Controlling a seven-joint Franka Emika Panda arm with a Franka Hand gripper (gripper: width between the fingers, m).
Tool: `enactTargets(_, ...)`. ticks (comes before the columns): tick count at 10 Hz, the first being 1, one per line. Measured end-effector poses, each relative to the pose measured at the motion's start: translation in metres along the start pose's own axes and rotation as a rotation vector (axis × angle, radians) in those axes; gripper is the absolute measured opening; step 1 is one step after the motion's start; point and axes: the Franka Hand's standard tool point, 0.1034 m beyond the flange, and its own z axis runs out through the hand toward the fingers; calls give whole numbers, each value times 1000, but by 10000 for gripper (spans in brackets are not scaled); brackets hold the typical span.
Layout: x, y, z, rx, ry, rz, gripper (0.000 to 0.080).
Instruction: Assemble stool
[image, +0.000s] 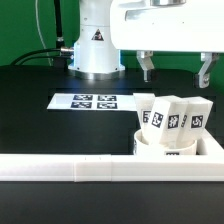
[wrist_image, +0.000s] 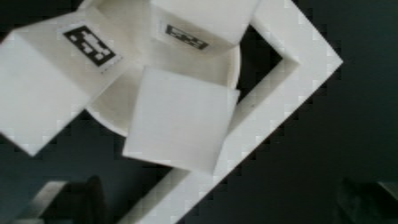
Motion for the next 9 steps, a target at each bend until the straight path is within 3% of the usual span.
enactTargets(2,0,1,1,-2,-1,-110,649)
enactTargets(5,2,9,2,-33,-12,-554,649)
enactTargets(9,-3,8,4,-33,-32,-899,649)
